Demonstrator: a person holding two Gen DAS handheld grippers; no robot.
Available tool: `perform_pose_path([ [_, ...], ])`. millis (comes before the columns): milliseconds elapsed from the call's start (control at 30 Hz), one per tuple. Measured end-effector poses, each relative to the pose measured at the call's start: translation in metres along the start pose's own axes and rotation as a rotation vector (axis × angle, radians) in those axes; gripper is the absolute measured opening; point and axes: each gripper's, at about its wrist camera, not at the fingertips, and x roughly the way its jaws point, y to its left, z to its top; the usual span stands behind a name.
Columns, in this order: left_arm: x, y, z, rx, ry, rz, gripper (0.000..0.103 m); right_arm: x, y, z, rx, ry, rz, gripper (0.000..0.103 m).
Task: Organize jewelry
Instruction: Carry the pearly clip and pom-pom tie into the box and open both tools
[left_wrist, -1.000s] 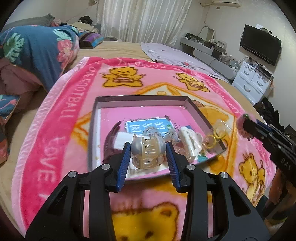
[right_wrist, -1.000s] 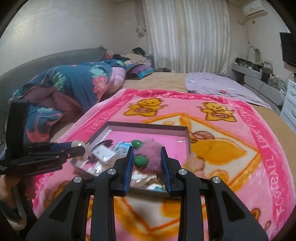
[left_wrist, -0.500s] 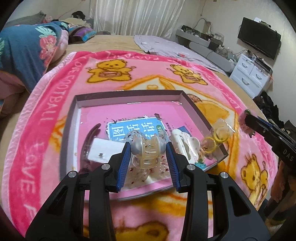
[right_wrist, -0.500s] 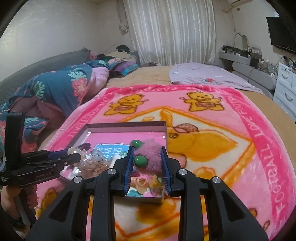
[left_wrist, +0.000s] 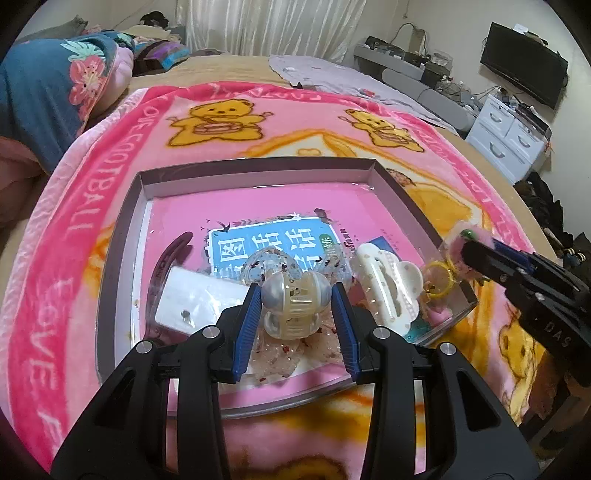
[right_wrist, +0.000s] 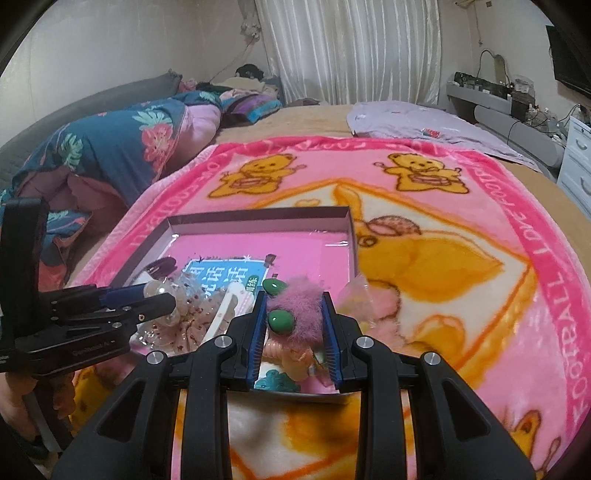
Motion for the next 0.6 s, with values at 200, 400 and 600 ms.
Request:
perform_pose_path([
  [200,0.001,0.004,0.000,-0.004,-0.001,0.005,0.031,0.012,0.008,-0.001,-0.018,0.020,-0.034,0.027],
  [400,0.001,0.006,0.000,-0.013,0.002,0.004,0.031,0.016,0.011,-0.005,-0.021,0.051,-0.030,0.029],
  [600,0.000,0.006,0.000,-0.012,0.002,0.004,0.031,0.003,0.007,-0.007,-0.003,0.042,-0.016,0.039],
])
